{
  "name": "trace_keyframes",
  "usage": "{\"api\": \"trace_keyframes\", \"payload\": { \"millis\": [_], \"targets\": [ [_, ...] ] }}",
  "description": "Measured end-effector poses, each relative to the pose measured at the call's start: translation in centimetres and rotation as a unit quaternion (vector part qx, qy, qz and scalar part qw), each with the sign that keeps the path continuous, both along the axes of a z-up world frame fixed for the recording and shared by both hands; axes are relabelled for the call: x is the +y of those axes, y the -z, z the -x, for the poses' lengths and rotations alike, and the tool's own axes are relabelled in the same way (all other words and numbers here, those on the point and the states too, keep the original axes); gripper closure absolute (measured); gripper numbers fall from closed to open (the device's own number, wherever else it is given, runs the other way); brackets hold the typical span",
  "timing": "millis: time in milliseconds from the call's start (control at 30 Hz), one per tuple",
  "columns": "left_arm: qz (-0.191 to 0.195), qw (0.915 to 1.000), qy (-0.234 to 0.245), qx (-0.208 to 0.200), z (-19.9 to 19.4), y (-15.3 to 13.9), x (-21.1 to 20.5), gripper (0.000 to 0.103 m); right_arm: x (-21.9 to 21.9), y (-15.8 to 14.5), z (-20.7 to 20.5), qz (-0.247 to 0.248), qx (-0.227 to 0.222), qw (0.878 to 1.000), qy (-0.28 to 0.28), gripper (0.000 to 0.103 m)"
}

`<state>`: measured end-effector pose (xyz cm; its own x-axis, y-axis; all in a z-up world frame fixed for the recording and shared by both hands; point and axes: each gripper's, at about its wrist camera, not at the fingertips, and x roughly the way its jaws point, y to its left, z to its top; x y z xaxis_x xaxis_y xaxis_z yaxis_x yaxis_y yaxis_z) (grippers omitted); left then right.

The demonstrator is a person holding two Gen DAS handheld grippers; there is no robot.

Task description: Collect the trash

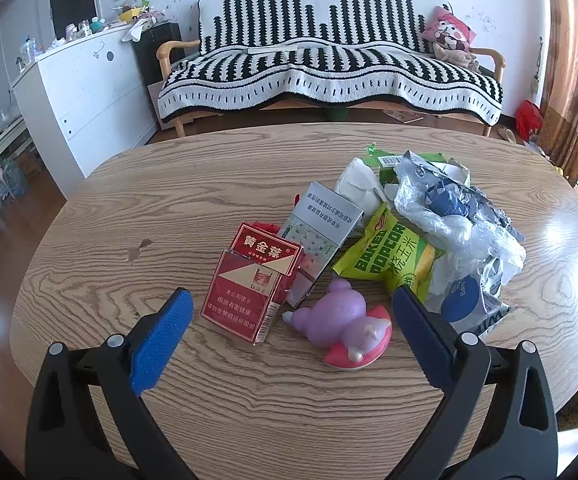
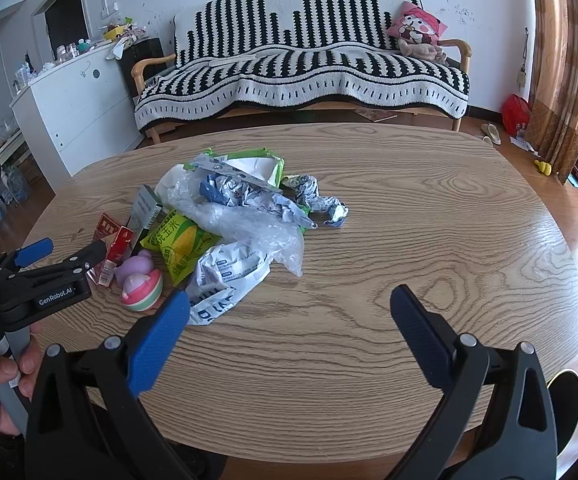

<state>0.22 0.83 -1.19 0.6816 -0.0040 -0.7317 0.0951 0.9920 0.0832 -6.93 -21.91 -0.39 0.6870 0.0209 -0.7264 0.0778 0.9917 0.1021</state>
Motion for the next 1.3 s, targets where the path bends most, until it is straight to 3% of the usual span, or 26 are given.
{"api": "trace_keyframes", "payload": {
  "millis": [667,933,1033,1167,1300],
  "targets": [
    [-0.002,1.0000,-0.002,0.002,0.0,0.3,0.0,0.006,0.2,-0.1,0.0,-0.002,0.000,1.000,0.000,0.006],
    [0.006,0.9996,-0.007,0.026,-1.2,1.2,2.9,0.006,0.3,0.2,-0.8,-0.009,0.010,1.000,0.004,0.006],
    [0.005,0.9988,0.004,0.049,-2.0,2.3,4.2,0.006,0.2,0.5,-1.4,-0.025,0.017,1.000,0.001,0.006],
    [-0.025,0.9977,0.023,0.059,-3.5,3.8,5.3,0.006,0.3,0.6,-1.8,-0.026,0.018,0.999,-0.003,0.006],
    [-0.023,0.9952,0.062,0.073,-5.1,5.1,5.7,0.006,0.3,0.9,-2.1,-0.027,0.020,0.999,-0.005,0.006]
  ]
}}
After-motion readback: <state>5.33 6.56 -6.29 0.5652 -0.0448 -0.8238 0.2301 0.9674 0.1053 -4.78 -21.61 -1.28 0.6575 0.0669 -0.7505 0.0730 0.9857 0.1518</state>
